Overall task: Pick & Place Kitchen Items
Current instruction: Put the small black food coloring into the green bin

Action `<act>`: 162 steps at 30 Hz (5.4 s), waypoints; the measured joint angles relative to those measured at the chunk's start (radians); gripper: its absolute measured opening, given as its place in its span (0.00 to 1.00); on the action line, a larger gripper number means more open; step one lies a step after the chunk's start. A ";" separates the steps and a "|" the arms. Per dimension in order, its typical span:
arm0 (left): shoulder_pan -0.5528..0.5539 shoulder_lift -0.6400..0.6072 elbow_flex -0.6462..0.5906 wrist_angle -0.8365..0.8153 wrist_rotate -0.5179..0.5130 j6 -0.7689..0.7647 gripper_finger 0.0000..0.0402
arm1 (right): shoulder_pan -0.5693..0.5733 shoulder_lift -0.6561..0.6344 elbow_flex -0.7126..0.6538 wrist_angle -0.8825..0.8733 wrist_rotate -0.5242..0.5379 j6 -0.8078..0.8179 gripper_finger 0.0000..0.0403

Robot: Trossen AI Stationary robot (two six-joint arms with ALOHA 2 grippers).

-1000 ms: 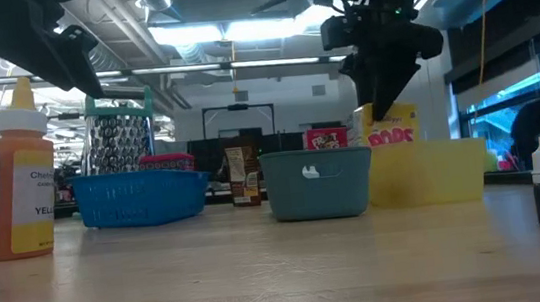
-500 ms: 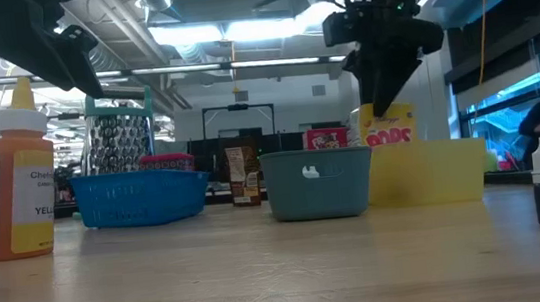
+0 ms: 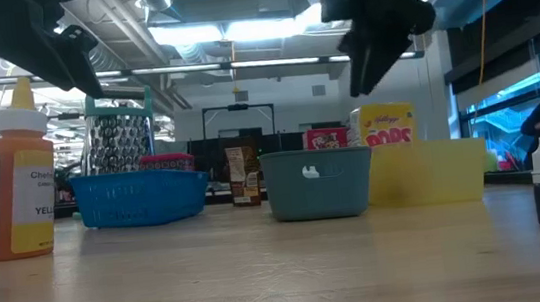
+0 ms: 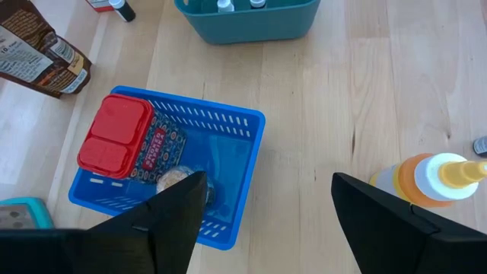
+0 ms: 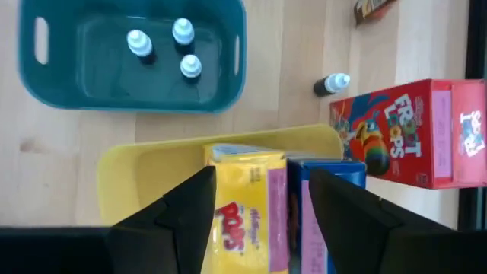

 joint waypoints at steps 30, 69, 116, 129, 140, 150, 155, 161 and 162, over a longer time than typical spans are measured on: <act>0.000 0.000 0.000 0.000 0.000 0.007 0.69 | 0.193 0.000 0.103 0.082 -0.320 0.374 0.53; 0.002 0.000 0.000 0.000 0.027 -0.046 0.69 | 0.458 0.002 0.102 -0.024 -0.094 0.765 0.53; 0.002 0.000 0.000 0.001 0.003 0.103 0.69 | 0.534 0.268 0.039 -0.306 -0.151 1.499 0.53; 0.002 0.000 0.000 0.009 -0.018 0.095 0.69 | 0.533 0.269 -0.005 -0.222 -0.138 1.464 0.53; 0.002 0.000 0.000 0.008 -0.018 0.086 0.69 | 0.532 0.268 -0.080 -0.112 -0.160 1.463 0.53; 0.002 0.000 0.000 0.008 -0.018 0.094 0.69 | 0.512 0.268 -0.135 -0.017 -0.179 1.431 0.53; 0.002 0.000 0.000 0.009 -0.018 0.094 0.69 | 0.509 0.268 -0.150 -0.020 -0.192 1.436 0.53; 0.002 0.000 0.000 0.008 -0.018 0.094 0.69 | 0.508 0.268 -0.170 0.008 -0.192 1.437 0.52; 0.002 0.000 0.000 0.008 -0.018 0.094 0.69 | 0.508 0.268 -0.172 0.014 -0.192 1.436 0.52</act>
